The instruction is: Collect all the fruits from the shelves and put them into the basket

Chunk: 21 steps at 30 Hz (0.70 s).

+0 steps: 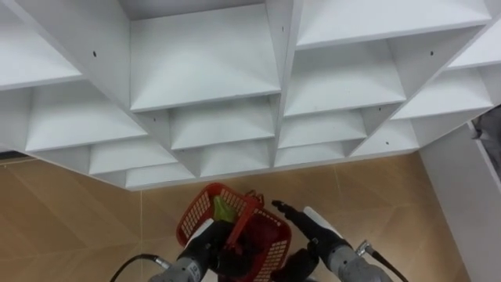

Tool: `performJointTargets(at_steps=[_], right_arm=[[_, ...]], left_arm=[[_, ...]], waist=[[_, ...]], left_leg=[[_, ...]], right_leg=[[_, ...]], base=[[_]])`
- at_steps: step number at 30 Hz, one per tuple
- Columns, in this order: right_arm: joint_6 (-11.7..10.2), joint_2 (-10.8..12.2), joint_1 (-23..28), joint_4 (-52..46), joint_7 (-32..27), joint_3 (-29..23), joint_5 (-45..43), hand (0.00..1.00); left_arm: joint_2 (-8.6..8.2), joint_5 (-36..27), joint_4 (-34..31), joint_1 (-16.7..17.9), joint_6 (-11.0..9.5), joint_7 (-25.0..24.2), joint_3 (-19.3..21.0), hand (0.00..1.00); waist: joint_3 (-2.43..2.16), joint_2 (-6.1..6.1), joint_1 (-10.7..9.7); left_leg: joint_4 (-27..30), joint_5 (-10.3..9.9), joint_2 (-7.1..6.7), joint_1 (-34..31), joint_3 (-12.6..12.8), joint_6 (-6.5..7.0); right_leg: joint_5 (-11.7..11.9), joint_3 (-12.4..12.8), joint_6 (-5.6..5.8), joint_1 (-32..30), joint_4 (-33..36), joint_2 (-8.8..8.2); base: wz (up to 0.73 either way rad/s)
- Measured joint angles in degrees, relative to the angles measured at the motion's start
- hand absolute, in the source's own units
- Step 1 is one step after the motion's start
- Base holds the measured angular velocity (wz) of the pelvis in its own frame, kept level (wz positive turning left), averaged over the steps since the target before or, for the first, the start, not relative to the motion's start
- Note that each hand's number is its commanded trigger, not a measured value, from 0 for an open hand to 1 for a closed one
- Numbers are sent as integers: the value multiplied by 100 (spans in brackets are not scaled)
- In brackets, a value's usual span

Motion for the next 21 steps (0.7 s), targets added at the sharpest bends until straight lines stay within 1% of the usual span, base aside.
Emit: performJointTargets(at_steps=[4,10,17,19,21], right_arm=[[0,-4,2,0,-2,-9,-1,0],[-1,-52,110,68,-22,-10,-9,0],[-1,-69,172,246,-121,-69,15,0],[-4,-71,167,329,-139,-107,30,0],[-2,-76,165,475,-158,-140,66,0]], left_arm=[[4,1,0,1,0,7,50,100],[61,3,96,33,0,13,49,100],[196,6,100,224,-1,-27,56,100],[207,11,219,224,0,-49,58,100],[217,12,305,234,-1,-48,87,100]], waist=[[1,1,-1],[7,11,-6],[6,29,-15],[0,49,-14],[3,64,-13]], left_leg=[[16,0,0,2,-5,0],[-27,0,-5,152,-30,0],[-18,-2,0,192,-71,-2],[-10,-5,4,215,-82,-1],[-31,-7,3,314,-97,-1]], right_leg=[[0,-2,0,2,4,-3],[-5,-36,1,169,-21,-8],[-8,-99,2,252,-77,-9],[-8,-119,2,296,-103,-9],[-14,-150,3,403,-116,-9]], base=[[0],[0],[3],[4],[5]])
